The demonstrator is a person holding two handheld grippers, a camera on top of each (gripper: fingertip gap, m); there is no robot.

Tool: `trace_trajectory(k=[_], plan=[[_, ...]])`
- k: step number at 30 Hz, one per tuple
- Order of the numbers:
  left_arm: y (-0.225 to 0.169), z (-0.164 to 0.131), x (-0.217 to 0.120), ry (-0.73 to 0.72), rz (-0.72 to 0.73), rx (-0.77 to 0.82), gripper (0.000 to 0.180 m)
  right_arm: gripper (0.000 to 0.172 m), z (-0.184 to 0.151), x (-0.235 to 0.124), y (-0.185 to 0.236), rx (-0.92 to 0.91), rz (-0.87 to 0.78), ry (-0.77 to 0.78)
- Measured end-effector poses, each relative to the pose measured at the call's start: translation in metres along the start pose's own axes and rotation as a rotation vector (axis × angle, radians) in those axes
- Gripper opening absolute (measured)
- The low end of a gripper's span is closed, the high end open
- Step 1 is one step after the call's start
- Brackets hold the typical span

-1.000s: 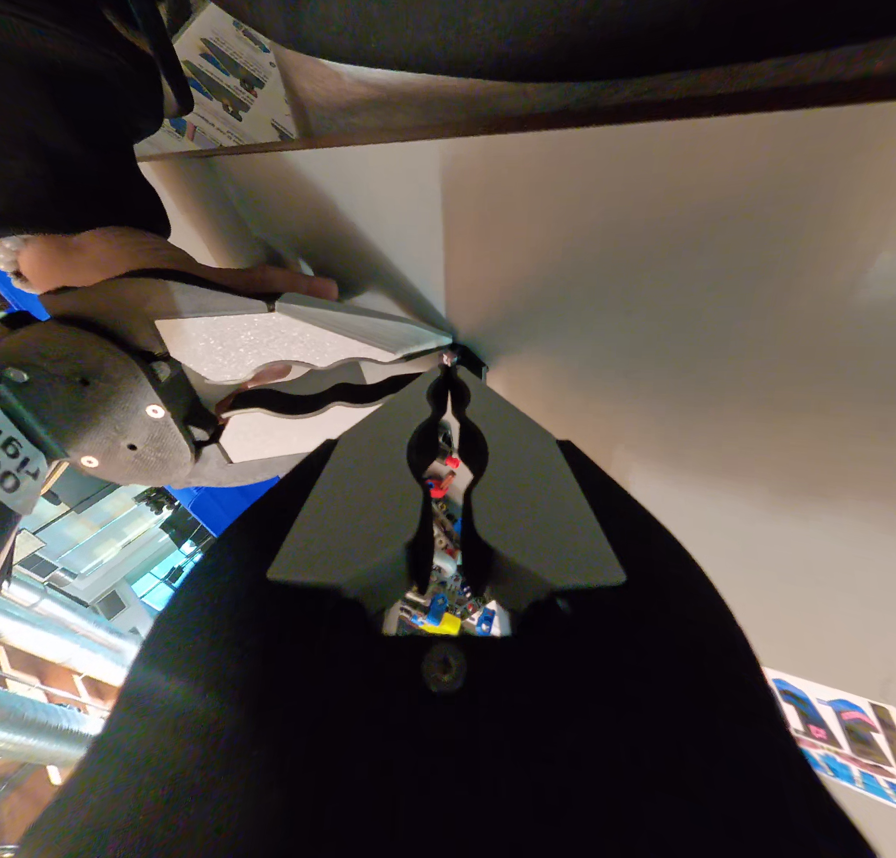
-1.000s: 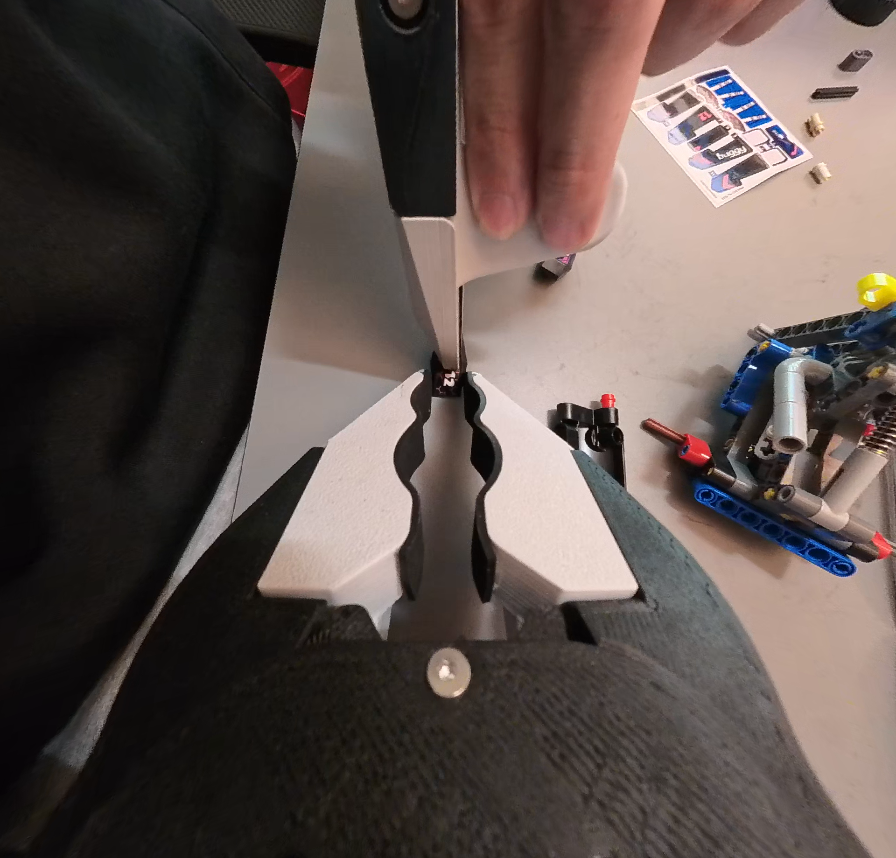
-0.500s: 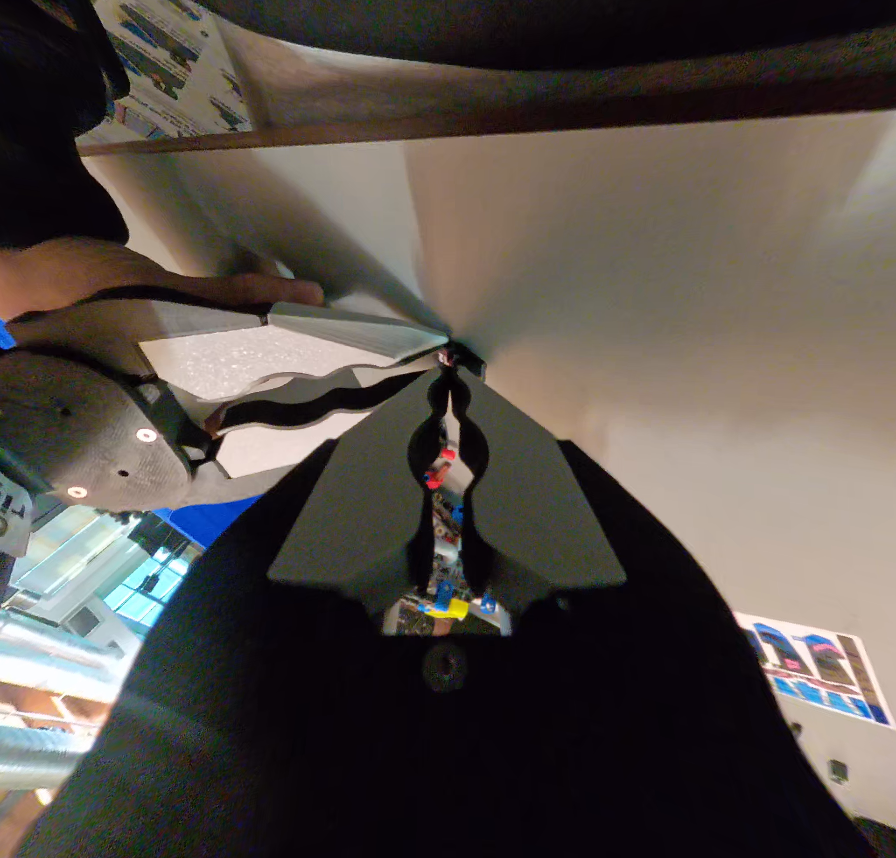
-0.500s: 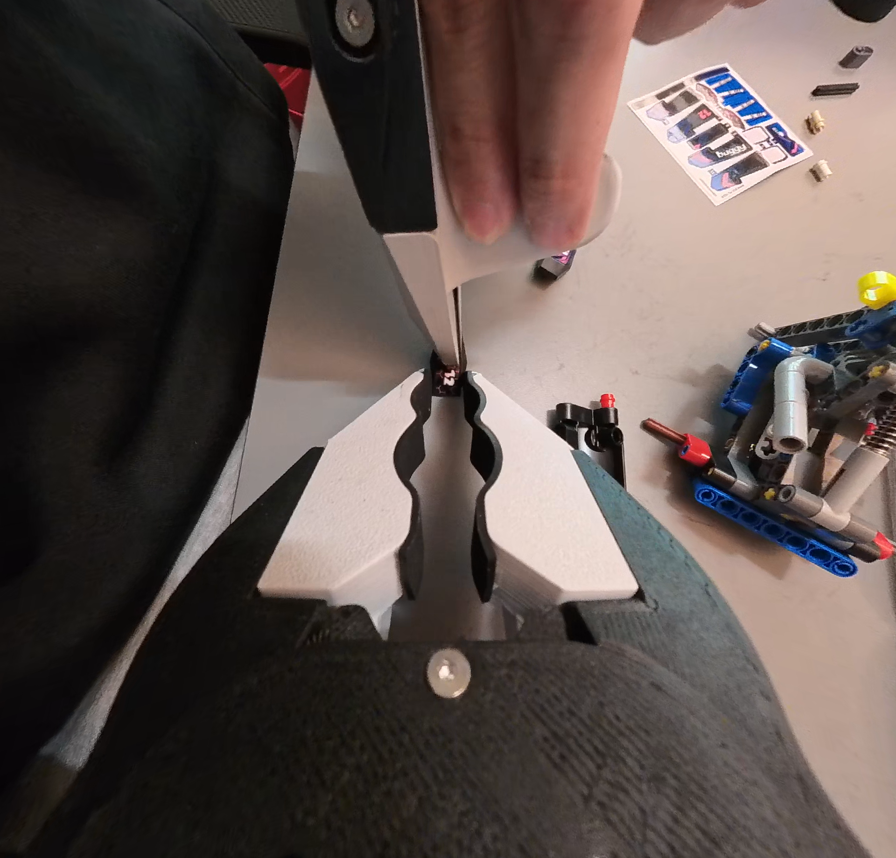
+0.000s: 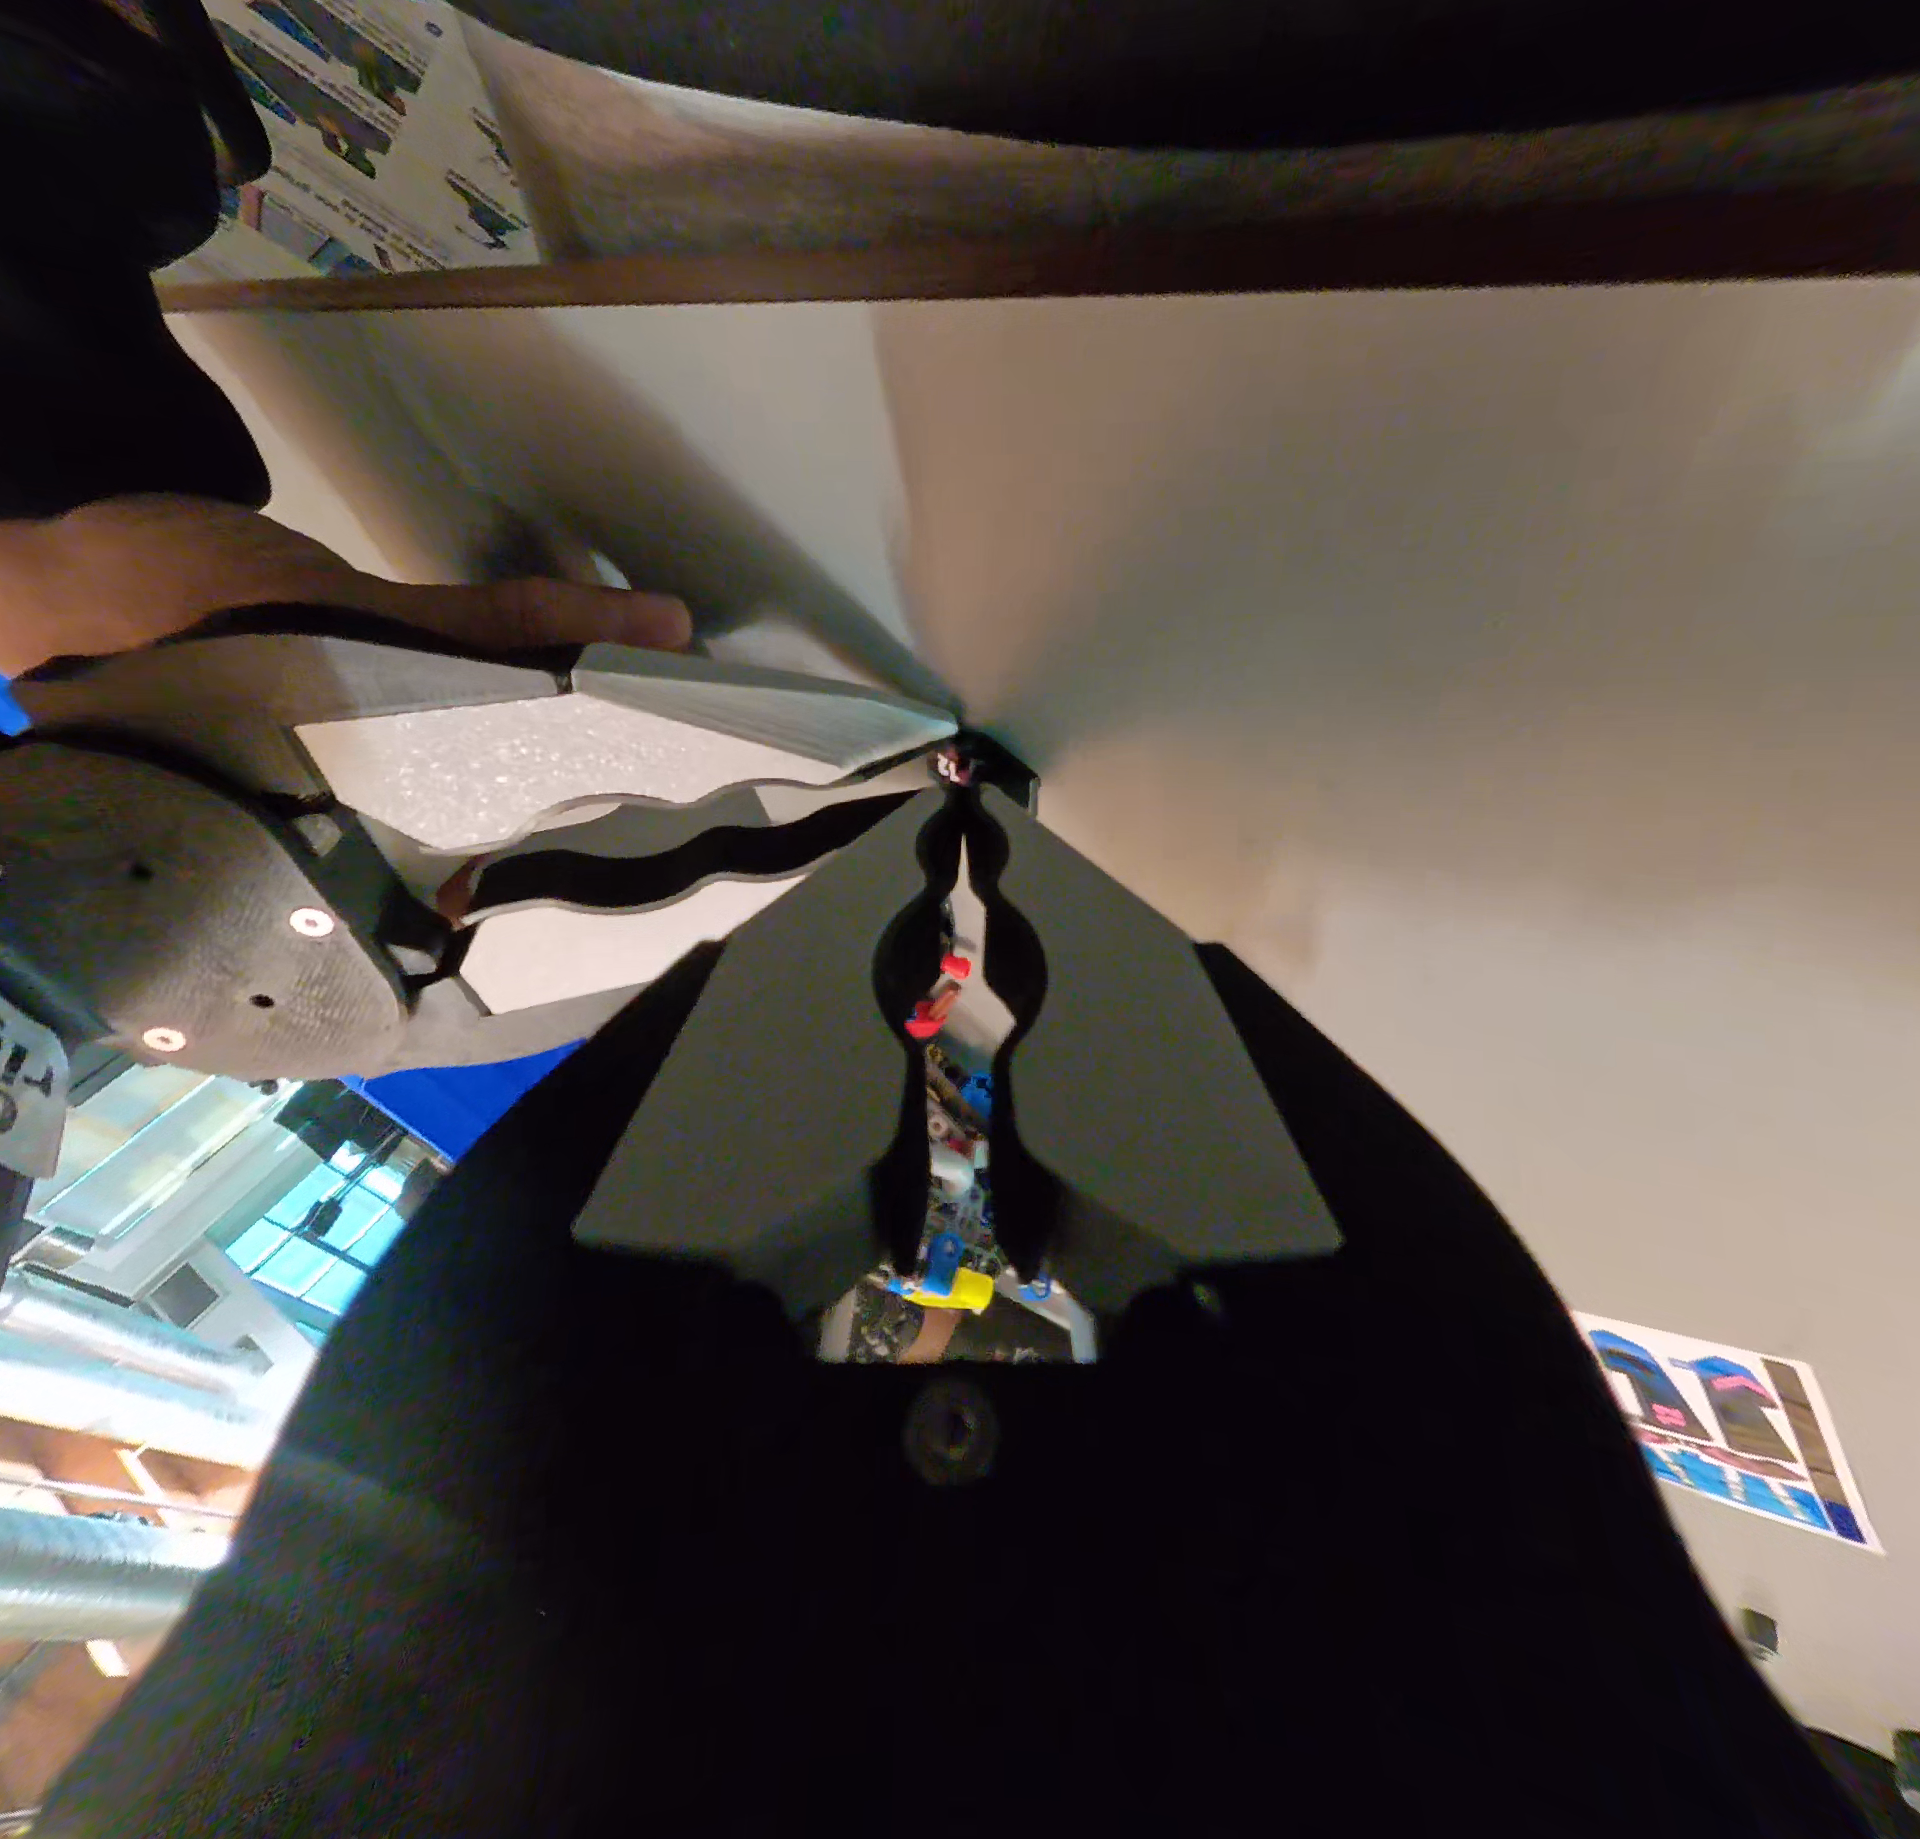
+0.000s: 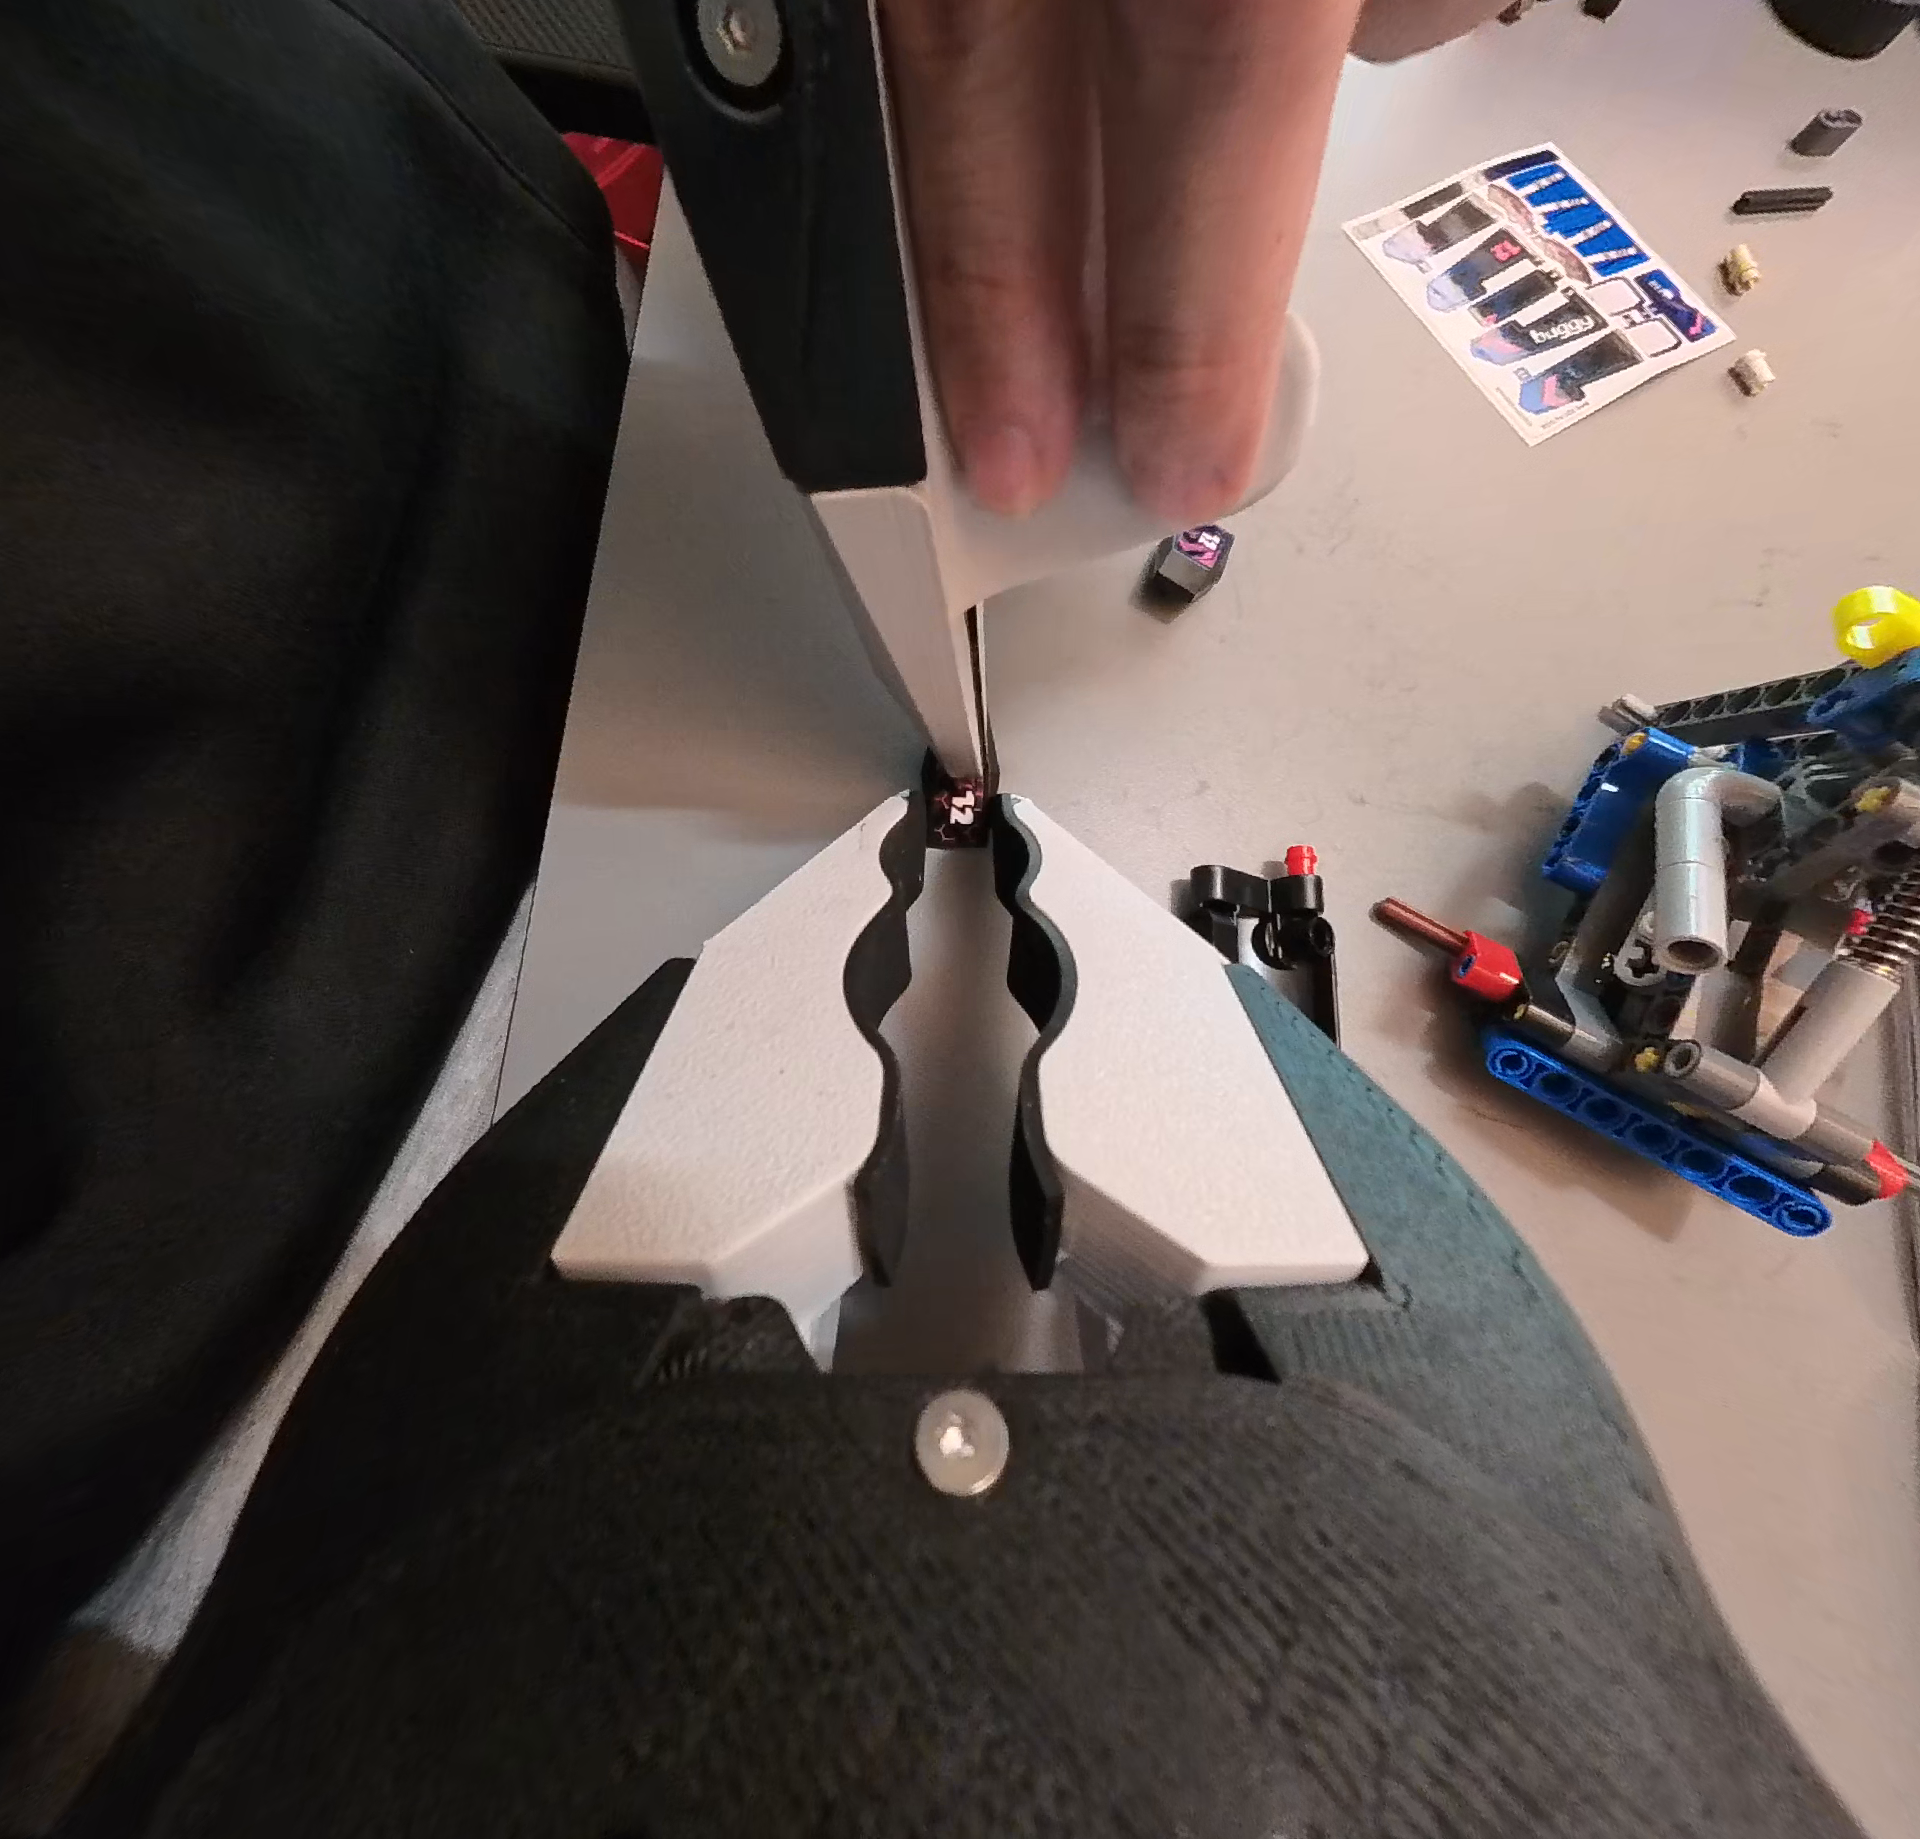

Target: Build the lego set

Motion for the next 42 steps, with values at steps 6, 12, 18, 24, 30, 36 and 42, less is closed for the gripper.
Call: trace_trajectory(k=[6, 12, 18, 24, 30, 36, 42], plan=[[0.000, 0.000, -0.002, 0.003, -0.015, -0.030, 0.000, 0.011, 0.000, 0.000, 0.001, -0.005, -0.004, 0.002], [-0.006, -0.011, -0.015, 0.047, -0.025, -0.192, 0.015, 0.011, 0.000, -0.001, 0.000, 0.008, 0.001, 0.002], [-0.008, -0.019, -0.035, -0.240, 0.328, -1.043, 0.016, 0.011, 0.000, -0.001, 0.001, 0.012, 0.002, 0.002], [-0.021, -0.010, -0.020, -0.498, 0.633, -1.538, 0.000, 0.011, 0.000, -0.001, 0.000, 0.020, 0.007, 0.002], [-0.016, -0.011, -0.001, -0.337, 0.561, -1.428, 0.000, 0.011, 0.000, -0.002, 0.000, 0.032, 0.014, 0.003], [-0.014, -0.009, 0.006, -0.244, 0.423, -1.286, 0.000, 0.011, 0.000, -0.002, 0.001, 0.020, 0.008, 0.002], [-0.029, -0.015, -0.011, -0.260, 0.443, -1.393, 0.000, 0.011, 0.000, -0.002, 0.001, 0.016, 0.008, 0.001]])
Point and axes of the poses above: each gripper's, where its closed fingertips meet, x out along the fingers, z out of its top, y = z × x across the jaws, the point moved 9 cm from there along -x, back along the fingers, and after that the axes turned 13 degrees about -y, right-handed, at the moved point
